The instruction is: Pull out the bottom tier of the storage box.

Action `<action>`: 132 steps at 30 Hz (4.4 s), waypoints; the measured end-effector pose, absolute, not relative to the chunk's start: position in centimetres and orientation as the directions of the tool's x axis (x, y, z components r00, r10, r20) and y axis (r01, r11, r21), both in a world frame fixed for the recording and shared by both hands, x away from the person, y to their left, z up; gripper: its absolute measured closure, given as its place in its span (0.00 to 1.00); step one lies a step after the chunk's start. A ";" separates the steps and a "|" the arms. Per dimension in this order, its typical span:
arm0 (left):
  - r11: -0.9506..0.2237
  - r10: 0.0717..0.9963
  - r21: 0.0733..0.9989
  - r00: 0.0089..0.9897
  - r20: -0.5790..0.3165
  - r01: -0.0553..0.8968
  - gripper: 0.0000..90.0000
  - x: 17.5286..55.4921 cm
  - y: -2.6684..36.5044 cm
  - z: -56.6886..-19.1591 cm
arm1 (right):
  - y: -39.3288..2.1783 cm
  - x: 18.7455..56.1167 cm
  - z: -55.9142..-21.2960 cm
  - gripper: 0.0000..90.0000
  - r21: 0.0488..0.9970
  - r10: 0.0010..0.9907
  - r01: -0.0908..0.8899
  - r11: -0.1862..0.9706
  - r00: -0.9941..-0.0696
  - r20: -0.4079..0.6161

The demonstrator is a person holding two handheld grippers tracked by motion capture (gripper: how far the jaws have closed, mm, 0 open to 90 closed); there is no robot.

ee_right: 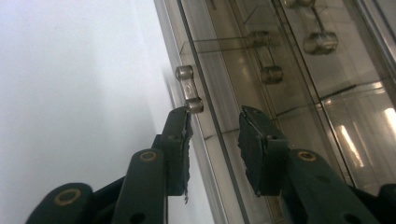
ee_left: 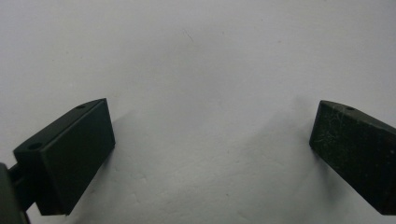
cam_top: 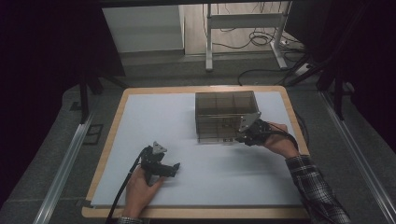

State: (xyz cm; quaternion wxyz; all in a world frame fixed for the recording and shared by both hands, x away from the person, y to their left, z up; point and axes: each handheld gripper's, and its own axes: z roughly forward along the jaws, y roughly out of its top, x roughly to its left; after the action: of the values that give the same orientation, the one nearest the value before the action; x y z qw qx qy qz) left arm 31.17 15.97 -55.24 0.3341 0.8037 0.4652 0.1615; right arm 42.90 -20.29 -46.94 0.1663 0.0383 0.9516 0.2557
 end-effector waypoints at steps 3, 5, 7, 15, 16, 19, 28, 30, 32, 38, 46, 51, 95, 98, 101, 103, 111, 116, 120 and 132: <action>-0.344 0.856 0.687 0.515 -0.051 0.640 0.00 31.2 16.0 -55.2 | -20.6 43.8 -47.2 0.76 0.486 0.128 -0.019 0.874 -0.955 -0.267; -0.344 0.855 0.687 0.515 -0.051 0.640 0.00 31.2 16.0 -55.2 | -20.7 44.4 -47.4 0.78 0.473 0.110 -0.023 0.881 -0.961 -0.252; -0.344 0.855 0.687 0.515 -0.051 0.640 0.00 31.2 16.0 -55.2 | -20.8 44.6 -47.5 0.79 0.464 0.103 -0.023 0.885 -0.965 -0.243; -0.344 0.855 0.688 0.515 -0.052 0.639 0.00 31.2 16.0 -55.2 | -21.1 46.6 -48.6 0.89 0.437 0.052 -0.022 0.899 -0.987 -0.155; -0.344 0.855 0.688 0.515 -0.052 0.639 0.00 31.2 16.0 -55.2 | -21.2 46.9 -48.8 0.92 0.435 0.035 -0.024 0.900 -0.991 -0.127; -0.344 0.856 0.688 0.515 -0.052 0.639 0.00 31.2 16.0 -55.2 | -21.2 47.0 -48.8 0.93 0.432 0.023 -0.033 0.901 -0.992 -0.123; -0.344 0.855 0.688 0.515 -0.051 0.639 0.00 31.2 16.0 -55.2 | -21.0 46.9 -48.7 0.97 0.420 -0.042 -0.089 0.903 -0.992 -0.121; -0.344 0.855 0.688 0.516 -0.051 0.639 0.00 31.2 16.0 -55.2 | -21.0 46.8 -48.6 0.97 0.419 -0.044 -0.093 0.903 -0.991 -0.125; -0.344 0.855 0.688 0.515 -0.051 0.639 0.00 31.2 16.0 -55.2 | -21.0 46.5 -48.5 0.97 0.417 -0.050 -0.097 0.904 -0.991 -0.124; -0.344 0.856 0.688 0.515 -0.051 0.640 0.00 31.2 16.0 -55.2 | -21.1 45.8 -48.2 0.96 0.412 -0.067 -0.112 0.904 -0.990 -0.121; -0.344 0.856 0.687 0.515 -0.051 0.640 0.00 31.2 16.0 -55.2 | -21.2 44.6 -48.1 0.96 0.415 -0.081 -0.124 0.901 -0.990 -0.119; -0.344 0.856 0.687 0.515 -0.051 0.640 0.00 31.2 16.0 -55.2 | -21.3 43.8 -48.0 0.96 0.414 -0.081 -0.126 0.901 -0.989 -0.126; -0.343 0.856 0.688 0.514 -0.051 0.640 0.00 31.2 16.0 -55.2 | -22.1 40.9 -49.3 0.87 0.461 -0.075 -0.130 0.878 -0.988 -0.135; -0.343 0.856 0.688 0.514 -0.051 0.640 0.00 31.2 16.0 -55.2 | -22.1 40.8 -49.1 0.85 0.464 -0.069 -0.127 0.876 -0.988 -0.140; -0.344 0.856 0.687 0.515 -0.051 0.640 0.00 31.2 16.0 -55.2 | -22.2 40.7 -49.0 0.84 0.473 -0.058 -0.117 0.873 -0.989 -0.138; -0.343 0.856 0.688 0.514 -0.051 0.640 0.00 31.2 16.0 -55.2 | -22.2 40.5 -48.9 0.80 0.483 -0.044 -0.104 0.869 -0.990 -0.134; -0.343 0.856 0.688 0.514 -0.051 0.640 0.00 31.2 16.0 -55.2 | -22.3 40.1 -48.6 0.74 0.501 -0.022 -0.091 0.861 -0.990 -0.142; -0.343 0.856 0.688 0.514 -0.051 0.640 0.00 31.2 16.0 -55.2 | -22.4 39.9 -48.2 0.69 0.515 0.001 -0.075 0.854 -0.989 -0.146; -0.343 0.856 0.688 0.514 -0.051 0.640 0.00 31.2 16.0 -55.2 | -22.4 39.7 -48.1 0.65 0.530 0.017 -0.059 0.846 -0.990 -0.137; -0.344 0.856 0.687 0.514 -0.050 0.640 0.00 31.2 16.0 -55.2 | -23.2 38.8 -47.7 0.54 0.566 0.090 -0.002 0.825 -0.987 -0.135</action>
State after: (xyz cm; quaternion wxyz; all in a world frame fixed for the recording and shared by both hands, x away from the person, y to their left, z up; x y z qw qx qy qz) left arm 31.17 15.96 -55.24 0.3338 0.8035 0.4655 0.1620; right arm 38.81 -23.16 -47.73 0.0783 0.0232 0.9519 0.2952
